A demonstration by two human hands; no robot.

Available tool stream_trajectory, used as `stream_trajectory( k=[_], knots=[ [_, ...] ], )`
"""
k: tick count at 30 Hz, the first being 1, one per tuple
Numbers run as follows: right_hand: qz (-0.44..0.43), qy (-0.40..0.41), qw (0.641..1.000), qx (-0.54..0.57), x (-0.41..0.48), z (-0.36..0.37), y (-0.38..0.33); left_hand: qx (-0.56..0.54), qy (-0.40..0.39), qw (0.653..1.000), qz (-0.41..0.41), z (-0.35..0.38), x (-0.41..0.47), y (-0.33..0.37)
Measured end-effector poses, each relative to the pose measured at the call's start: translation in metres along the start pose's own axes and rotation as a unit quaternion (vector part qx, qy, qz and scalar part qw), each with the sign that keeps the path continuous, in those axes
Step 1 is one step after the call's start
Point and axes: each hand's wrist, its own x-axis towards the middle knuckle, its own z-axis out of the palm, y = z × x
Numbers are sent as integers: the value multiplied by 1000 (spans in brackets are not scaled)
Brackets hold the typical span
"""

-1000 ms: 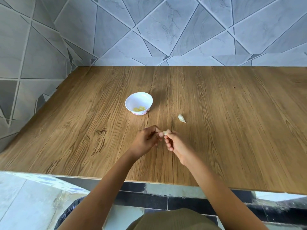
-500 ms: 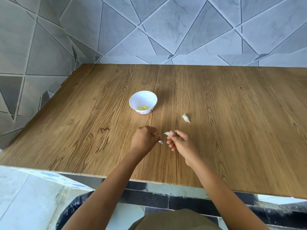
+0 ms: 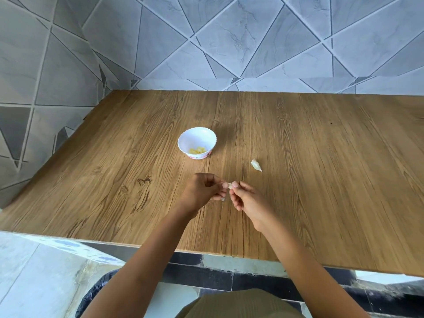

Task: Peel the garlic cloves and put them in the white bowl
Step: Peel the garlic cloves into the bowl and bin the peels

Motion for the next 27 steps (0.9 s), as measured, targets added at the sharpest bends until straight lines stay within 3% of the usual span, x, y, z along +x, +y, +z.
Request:
stream_trajectory(
  k=[4, 8, 10, 12, 14, 17, 20, 27],
  knots=[
    [126, -58, 967, 212, 0, -1, -10, 11, 11, 999, 42, 1, -4, 0],
    [185, -98, 935, 288, -1, -3, -11, -16, 0, 999, 37, 1, -8, -4],
    [124, -63, 975, 175, 0, -2, -7, -23, 12, 999, 22, 1, -8, -5],
    [-35, -1, 998, -45, 1, -1, 0, -31, 32, 999, 2, 1, -8, -5],
    [-189, 38, 962, -193, 3, -2, 5, -34, 44, 998, -13, 0, -6, -3],
    [-302, 66, 909, -279, 4, -2, 10, -5, 38, 999, -15, -3, -5, -1],
    [-314, 67, 909, -265, 5, -4, 10, 25, 27, 999, 0, -5, -4, 1],
    [-182, 0, 966, -186, 9, -7, 2, 90, 24, 995, 42, -10, -5, -4]
  ],
)
